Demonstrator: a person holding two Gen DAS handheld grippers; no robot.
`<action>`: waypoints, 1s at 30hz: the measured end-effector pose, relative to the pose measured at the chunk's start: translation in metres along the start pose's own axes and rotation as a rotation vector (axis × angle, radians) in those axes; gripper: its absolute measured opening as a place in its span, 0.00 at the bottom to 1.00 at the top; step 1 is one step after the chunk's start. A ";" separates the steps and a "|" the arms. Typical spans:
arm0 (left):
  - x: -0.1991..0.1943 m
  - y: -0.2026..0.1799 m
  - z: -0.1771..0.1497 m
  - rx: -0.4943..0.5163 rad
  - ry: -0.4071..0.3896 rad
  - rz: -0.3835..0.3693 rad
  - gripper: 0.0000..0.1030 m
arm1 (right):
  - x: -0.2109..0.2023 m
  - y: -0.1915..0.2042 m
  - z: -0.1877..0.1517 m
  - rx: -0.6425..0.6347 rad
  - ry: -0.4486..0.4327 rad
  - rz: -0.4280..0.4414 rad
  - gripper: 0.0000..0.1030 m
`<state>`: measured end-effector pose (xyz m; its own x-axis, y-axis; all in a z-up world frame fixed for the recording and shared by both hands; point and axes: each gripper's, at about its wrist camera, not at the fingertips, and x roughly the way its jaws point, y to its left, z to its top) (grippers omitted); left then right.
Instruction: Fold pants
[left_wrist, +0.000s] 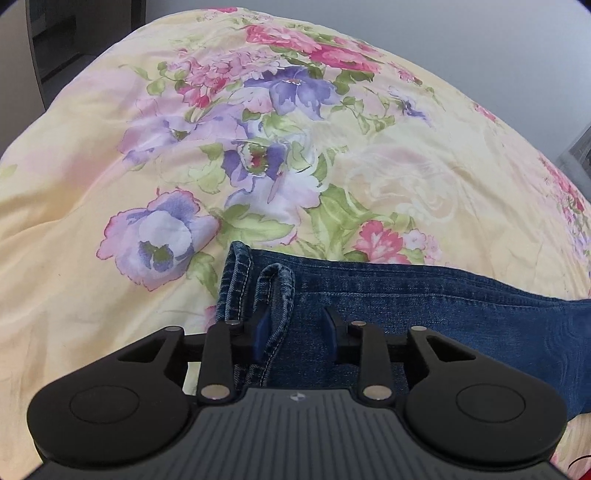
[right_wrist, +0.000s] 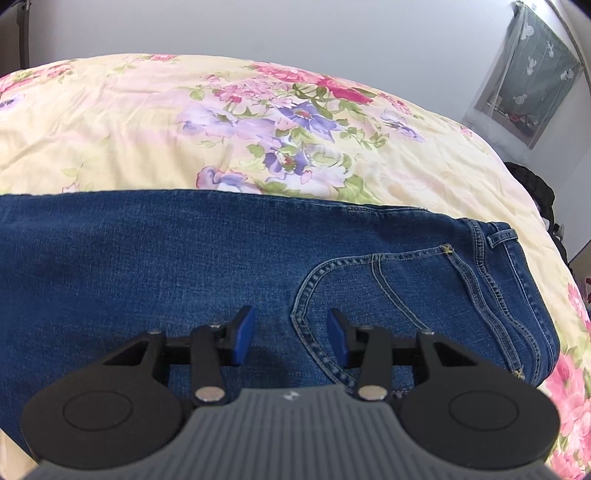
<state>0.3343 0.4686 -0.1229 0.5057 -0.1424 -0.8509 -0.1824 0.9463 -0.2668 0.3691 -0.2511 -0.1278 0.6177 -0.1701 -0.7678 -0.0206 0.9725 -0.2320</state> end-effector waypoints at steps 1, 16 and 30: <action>-0.001 -0.001 -0.001 -0.007 -0.008 -0.004 0.28 | 0.001 -0.001 -0.001 0.002 0.008 0.001 0.38; -0.012 -0.035 0.017 0.036 -0.271 0.296 0.01 | 0.011 -0.003 -0.005 -0.004 0.030 -0.019 0.38; -0.060 -0.049 -0.009 0.087 -0.284 0.259 0.23 | -0.040 0.037 -0.003 -0.062 -0.117 0.103 0.37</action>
<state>0.3055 0.4284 -0.0631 0.6681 0.1785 -0.7223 -0.2687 0.9632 -0.0104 0.3415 -0.2090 -0.1077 0.6972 -0.0468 -0.7153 -0.1348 0.9715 -0.1949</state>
